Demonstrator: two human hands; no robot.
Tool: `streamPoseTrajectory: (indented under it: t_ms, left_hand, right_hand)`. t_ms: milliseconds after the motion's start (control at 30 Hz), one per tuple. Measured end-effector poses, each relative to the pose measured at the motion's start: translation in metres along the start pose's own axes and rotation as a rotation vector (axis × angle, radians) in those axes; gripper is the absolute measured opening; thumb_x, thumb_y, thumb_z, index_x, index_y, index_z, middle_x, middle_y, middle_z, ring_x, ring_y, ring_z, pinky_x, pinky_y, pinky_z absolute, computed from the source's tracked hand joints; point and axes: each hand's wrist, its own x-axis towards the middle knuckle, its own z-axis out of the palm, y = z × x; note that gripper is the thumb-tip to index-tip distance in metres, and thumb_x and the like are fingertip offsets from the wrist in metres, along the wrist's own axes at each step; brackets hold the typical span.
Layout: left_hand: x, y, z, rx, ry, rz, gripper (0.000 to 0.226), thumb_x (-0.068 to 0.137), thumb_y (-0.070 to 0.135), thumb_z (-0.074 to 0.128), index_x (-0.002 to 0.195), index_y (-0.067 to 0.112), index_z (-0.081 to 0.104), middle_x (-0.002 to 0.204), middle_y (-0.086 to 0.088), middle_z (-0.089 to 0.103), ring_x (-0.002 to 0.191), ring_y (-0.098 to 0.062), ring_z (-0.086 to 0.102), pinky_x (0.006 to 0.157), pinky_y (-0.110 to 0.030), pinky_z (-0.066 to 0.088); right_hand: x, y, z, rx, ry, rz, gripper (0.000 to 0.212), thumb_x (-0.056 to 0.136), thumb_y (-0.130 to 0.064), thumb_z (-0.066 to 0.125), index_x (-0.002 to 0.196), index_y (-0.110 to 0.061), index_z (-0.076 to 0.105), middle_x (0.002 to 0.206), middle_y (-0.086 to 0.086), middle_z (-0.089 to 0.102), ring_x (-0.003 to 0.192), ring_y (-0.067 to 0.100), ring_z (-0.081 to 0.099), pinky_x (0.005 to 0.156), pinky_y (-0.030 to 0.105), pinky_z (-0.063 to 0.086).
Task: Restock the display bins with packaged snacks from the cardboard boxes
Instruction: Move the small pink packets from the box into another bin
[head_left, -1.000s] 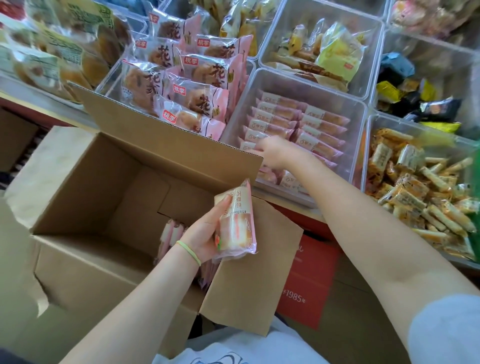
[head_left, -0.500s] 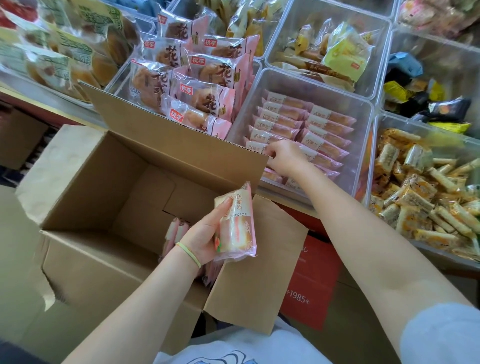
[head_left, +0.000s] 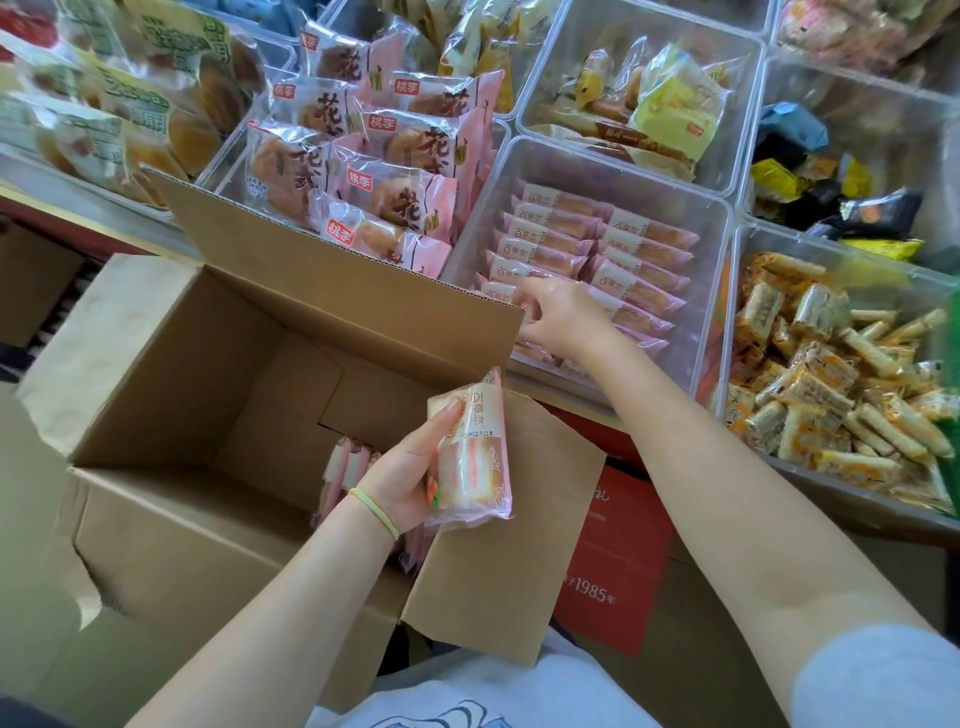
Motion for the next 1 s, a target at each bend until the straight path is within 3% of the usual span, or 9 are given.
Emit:
streamPoseTrajectory:
  t_ms: [67,133,367,500,633,733,833,900,1000]
  left_hand:
    - [0.000,0.000,0.000,-0.002,0.002,-0.001,0.050,0.080,0.048,0.062,0.119,0.017,0.067,0.107,-0.007,0.074,0.095,-0.023,0.072,0.079,-0.037,0.059]
    - [0.000,-0.001,0.000,0.000,0.007,-0.007,0.049,0.081,0.048,0.061,0.119,0.017,0.066,0.107,-0.007,0.074,0.095,-0.023,0.072,0.081,-0.037,0.059]
    - [0.002,-0.003,0.001,0.003,0.010,-0.023,0.056,0.081,0.049,0.062,0.126,0.016,0.064,0.105,-0.007,0.073,0.090,-0.023,0.072,0.074,-0.037,0.060]
    - [0.002,-0.001,-0.003,-0.013,0.015,-0.021,0.056,0.080,0.050,0.063,0.125,0.016,0.064,0.103,-0.007,0.073,0.089,-0.023,0.072,0.074,-0.038,0.060]
    - [0.003,-0.003,-0.002,-0.023,0.023,-0.032,0.060,0.078,0.050,0.065,0.127,0.015,0.064,0.108,-0.008,0.072,0.092,-0.024,0.072,0.077,-0.038,0.059]
    - [0.004,-0.003,-0.004,-0.011,0.028,-0.022,0.055,0.080,0.049,0.064,0.124,0.016,0.066,0.110,-0.009,0.072,0.095,-0.024,0.072,0.080,-0.038,0.059]
    - [0.002,0.000,-0.007,-0.032,0.029,-0.016,0.049,0.081,0.048,0.063,0.119,0.018,0.068,0.109,-0.008,0.073,0.095,-0.024,0.072,0.079,-0.039,0.059]
    - [0.002,0.002,-0.009,-0.050,0.034,-0.010,0.049,0.080,0.048,0.064,0.118,0.018,0.068,0.107,-0.007,0.074,0.093,-0.023,0.073,0.077,-0.038,0.060]
    - [0.001,0.000,-0.010,-0.047,0.035,-0.015,0.052,0.081,0.048,0.064,0.122,0.017,0.066,0.109,-0.007,0.073,0.095,-0.024,0.072,0.080,-0.039,0.058]
  right_hand:
    - [0.004,-0.004,0.004,-0.108,-0.017,-0.034,0.041,0.098,-0.029,0.056,0.139,-0.033,0.053,0.131,0.001,0.059,0.107,0.024,0.060,0.080,0.036,0.056]
    - [0.011,-0.008,0.010,-0.153,-0.016,-0.048,0.044,0.101,-0.017,0.047,0.142,-0.034,0.052,0.136,0.004,0.057,0.112,0.027,0.059,0.081,0.036,0.056]
    - [0.037,-0.014,0.023,-0.261,-0.026,0.066,0.027,0.092,-0.009,0.052,0.103,-0.027,0.070,0.086,-0.002,0.065,0.079,0.023,0.063,0.053,0.027,0.044]
    - [0.036,-0.017,0.027,-0.211,-0.073,-0.012,0.016,0.098,-0.016,0.049,0.089,-0.022,0.061,0.085,0.001,0.063,0.080,0.023,0.063,0.060,0.032,0.050]
    - [0.044,-0.007,0.031,-0.126,-0.012,0.006,0.022,0.094,-0.013,0.057,0.104,-0.025,0.073,0.091,-0.001,0.066,0.081,0.021,0.063,0.056,0.027,0.046]
    - [0.046,-0.006,0.030,-0.083,-0.006,0.013,0.029,0.093,-0.014,0.063,0.118,-0.028,0.070,0.109,0.001,0.069,0.092,0.022,0.064,0.064,0.028,0.049]
    - [0.033,-0.002,0.017,-0.014,-0.051,-0.025,0.038,0.094,-0.028,0.065,0.131,-0.025,0.059,0.121,-0.002,0.056,0.103,0.021,0.056,0.073,0.029,0.042]
    - [0.023,0.001,0.011,-0.097,-0.096,-0.035,0.047,0.091,-0.036,0.067,0.135,-0.024,0.053,0.120,-0.003,0.045,0.097,0.019,0.052,0.070,0.029,0.043]
    - [0.022,0.001,0.012,-0.287,-0.167,0.017,0.034,0.092,-0.028,0.066,0.123,-0.018,0.056,0.113,0.006,0.060,0.084,0.021,0.063,0.060,0.031,0.052]
